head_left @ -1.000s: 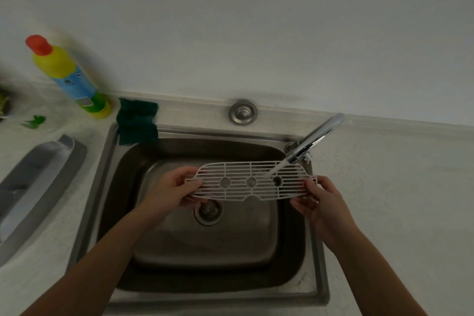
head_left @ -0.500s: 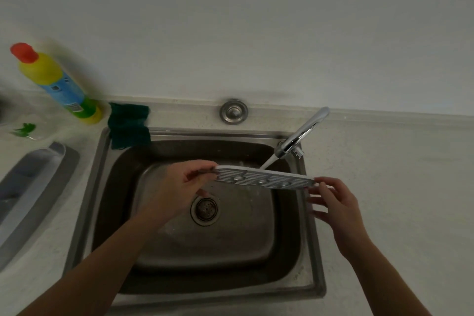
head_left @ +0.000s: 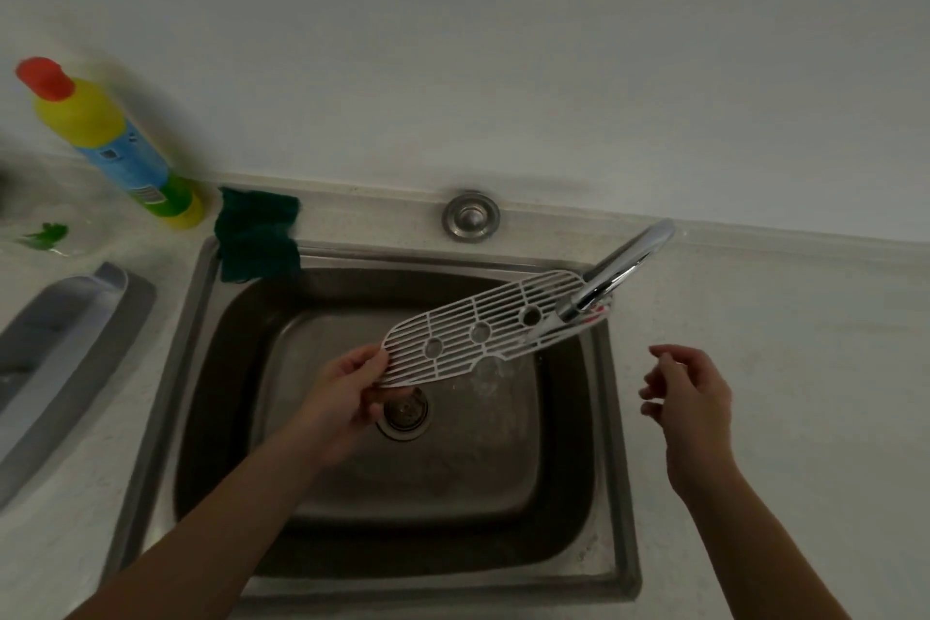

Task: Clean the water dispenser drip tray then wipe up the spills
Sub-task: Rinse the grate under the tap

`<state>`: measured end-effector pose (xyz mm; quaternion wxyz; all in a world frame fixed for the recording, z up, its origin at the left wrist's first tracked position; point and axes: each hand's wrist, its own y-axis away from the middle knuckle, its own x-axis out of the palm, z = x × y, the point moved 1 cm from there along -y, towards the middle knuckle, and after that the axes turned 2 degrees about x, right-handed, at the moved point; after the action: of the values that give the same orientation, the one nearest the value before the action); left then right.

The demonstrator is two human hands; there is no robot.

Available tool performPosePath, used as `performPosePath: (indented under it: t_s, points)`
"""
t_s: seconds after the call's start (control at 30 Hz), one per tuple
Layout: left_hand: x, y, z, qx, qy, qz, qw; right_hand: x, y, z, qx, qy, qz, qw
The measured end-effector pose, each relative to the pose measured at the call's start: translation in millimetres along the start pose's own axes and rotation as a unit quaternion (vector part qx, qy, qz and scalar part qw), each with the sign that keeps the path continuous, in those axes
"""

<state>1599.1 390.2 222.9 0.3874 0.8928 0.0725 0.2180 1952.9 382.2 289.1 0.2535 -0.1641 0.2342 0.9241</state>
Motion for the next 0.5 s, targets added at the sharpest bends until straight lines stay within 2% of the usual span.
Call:
performPosePath:
  t_s: [0.1,0.23,0.33,0.43,0.5]
  points:
    - [-17,1,-6,-0.002,0.007,-0.009,1.0,20,-8,7,0.002,0.073,0.089,0.993]
    - [-41,8,-16,0.025,-0.037,-0.036,0.998,57,-27,6,-0.012,0.208,0.204,0.957]
    - [-57,22,-24,0.058,-0.097,-0.07,0.991,74,-51,14,-0.029,0.21,0.189,0.959]
    - [-75,40,-31,0.099,-0.16,-0.097,0.977,68,-85,27,0.012,0.139,0.093,0.986]
    - [-85,53,-32,0.117,-0.194,-0.107,0.968,63,-92,25,0.022,0.139,0.077,0.987]
